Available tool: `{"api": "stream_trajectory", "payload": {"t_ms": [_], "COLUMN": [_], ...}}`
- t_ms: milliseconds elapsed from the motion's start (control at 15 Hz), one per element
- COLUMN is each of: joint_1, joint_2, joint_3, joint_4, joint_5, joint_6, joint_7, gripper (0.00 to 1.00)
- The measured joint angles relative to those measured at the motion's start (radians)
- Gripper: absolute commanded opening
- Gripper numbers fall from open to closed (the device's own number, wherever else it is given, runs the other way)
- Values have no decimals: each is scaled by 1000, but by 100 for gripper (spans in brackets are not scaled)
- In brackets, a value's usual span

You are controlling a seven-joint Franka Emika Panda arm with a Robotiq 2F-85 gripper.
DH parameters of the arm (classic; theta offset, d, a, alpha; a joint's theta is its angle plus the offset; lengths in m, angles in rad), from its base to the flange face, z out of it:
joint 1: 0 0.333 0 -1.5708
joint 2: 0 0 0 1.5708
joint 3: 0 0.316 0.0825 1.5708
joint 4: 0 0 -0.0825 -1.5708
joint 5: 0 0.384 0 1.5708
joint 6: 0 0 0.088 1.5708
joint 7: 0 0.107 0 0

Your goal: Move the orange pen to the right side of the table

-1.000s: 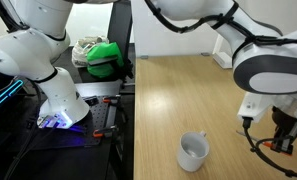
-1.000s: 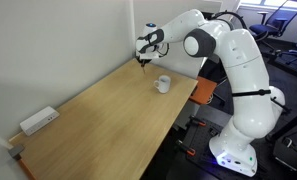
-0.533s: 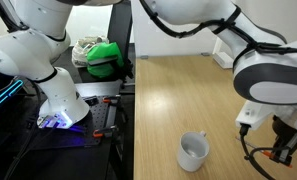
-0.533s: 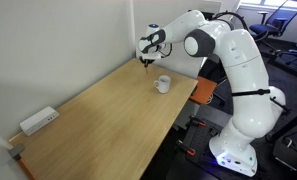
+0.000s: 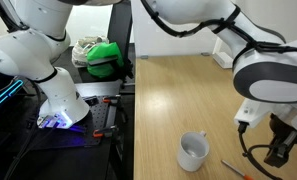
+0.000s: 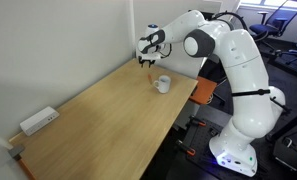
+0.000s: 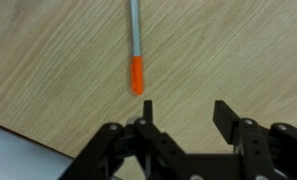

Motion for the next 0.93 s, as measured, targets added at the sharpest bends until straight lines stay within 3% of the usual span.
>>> {"api": "stream_trajectory", "payload": {"t_ms": [667,933], "joint_1": [141,167], "joint_2": [-30,-45], "joint_3": [-18,-17], "joint_4": [-23,-41], "joint_5": [-59,-75], "joint_6": [-17,-17], "joint_7": [21,21], "gripper": [100,100]}}
